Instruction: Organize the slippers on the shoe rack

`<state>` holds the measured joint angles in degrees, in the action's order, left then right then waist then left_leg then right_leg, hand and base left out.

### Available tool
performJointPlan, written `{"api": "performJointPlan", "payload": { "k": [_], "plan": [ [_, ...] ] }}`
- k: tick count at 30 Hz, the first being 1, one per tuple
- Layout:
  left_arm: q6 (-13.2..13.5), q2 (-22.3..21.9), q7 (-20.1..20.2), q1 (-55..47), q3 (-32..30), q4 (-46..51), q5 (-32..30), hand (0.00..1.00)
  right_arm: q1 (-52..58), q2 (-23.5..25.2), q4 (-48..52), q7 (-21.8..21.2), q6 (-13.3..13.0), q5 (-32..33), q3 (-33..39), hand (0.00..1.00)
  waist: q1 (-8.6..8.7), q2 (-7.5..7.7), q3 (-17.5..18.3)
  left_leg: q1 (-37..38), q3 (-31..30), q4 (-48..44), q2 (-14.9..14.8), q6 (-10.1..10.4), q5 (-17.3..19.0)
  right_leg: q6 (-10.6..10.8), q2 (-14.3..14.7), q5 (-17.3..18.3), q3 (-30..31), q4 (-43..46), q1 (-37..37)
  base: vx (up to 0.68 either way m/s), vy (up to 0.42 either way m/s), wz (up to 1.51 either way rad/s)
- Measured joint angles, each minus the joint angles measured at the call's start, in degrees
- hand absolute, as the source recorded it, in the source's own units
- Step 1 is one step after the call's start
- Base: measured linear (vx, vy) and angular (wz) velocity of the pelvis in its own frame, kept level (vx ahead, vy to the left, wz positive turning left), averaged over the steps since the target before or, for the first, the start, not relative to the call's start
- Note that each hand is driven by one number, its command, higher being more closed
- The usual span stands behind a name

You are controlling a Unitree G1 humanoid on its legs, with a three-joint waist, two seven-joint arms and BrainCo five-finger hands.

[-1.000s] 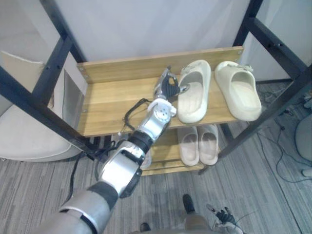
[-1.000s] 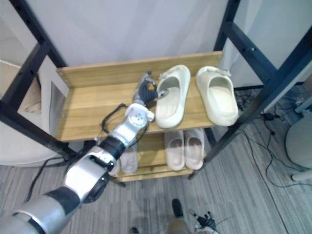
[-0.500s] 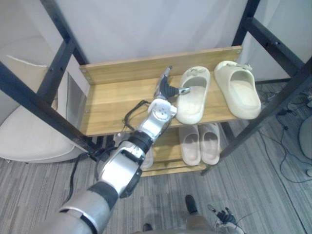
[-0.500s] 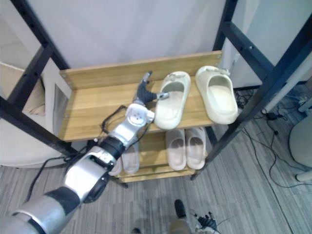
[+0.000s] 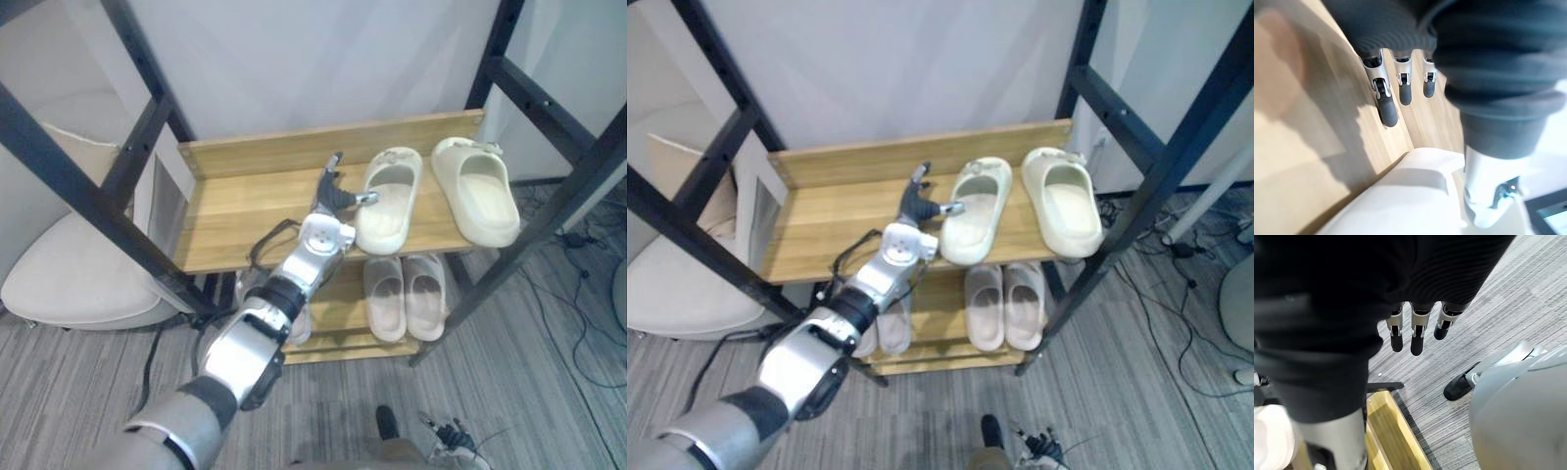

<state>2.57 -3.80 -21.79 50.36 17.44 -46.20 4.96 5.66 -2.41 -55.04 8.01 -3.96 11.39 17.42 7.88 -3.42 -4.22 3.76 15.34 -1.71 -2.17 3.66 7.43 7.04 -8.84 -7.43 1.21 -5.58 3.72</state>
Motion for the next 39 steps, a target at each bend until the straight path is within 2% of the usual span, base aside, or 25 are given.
{"api": "performJointPlan", "payload": {
  "k": [6,19,24,31,39],
  "plan": [
    [3.29,0.94,2.06,-5.27,0.04,6.63,6.55,0.00,-0.15,-0.53,-0.35,0.13,-0.02,0.14,-2.43,0.00,-0.46,0.35,-0.13,-0.41,-1.39,0.84,-0.26,0.24,-0.77,-0.23,0.26,0.18,-1.51,0.01,0.02,-0.01,-0.046,0.12],
    [4.54,3.07,5.31,-15.14,2.46,17.42,8.76,0.00,-1.42,-0.75,-2.31,0.51,-0.06,0.59,-6.71,0.00,-1.08,2.22,-0.06,0.18,-3.21,0.82,-0.31,0.33,-0.87,-0.37,0.33,0.64,-3.89,-0.01,-1.56,-0.02,-0.028,0.07],
    [4.60,3.19,6.38,-17.83,4.63,21.29,8.95,0.00,-1.98,-1.04,-3.55,0.51,-0.04,0.59,-7.03,0.00,-1.53,2.22,-0.04,0.20,-3.53,1.04,-0.30,0.33,-0.87,-0.23,0.34,0.87,-4.13,0.00,-1.65,0.00,-0.016,0.03],
    [4.76,3.81,8.89,-19.51,10.50,24.76,12.93,0.00,-2.90,-1.51,-4.71,0.49,-0.01,1.02,-9.36,0.00,-1.67,2.28,0.00,0.19,-4.34,1.13,-0.28,0.31,-0.87,-0.15,0.33,0.93,-5.41,0.00,-1.97,0.00,-0.016,0.05],
    [5.64,2.68,10.01,-19.44,15.83,24.52,14.41,0.00,-4.17,-1.74,-6.71,0.64,0.01,1.13,-10.90,0.00,-1.60,2.52,-0.01,0.21,-4.93,1.06,-0.26,0.30,-0.88,-0.19,0.29,0.95,-6.01,0.00,-2.28,-0.01,-0.014,0.03]
  ]
}}
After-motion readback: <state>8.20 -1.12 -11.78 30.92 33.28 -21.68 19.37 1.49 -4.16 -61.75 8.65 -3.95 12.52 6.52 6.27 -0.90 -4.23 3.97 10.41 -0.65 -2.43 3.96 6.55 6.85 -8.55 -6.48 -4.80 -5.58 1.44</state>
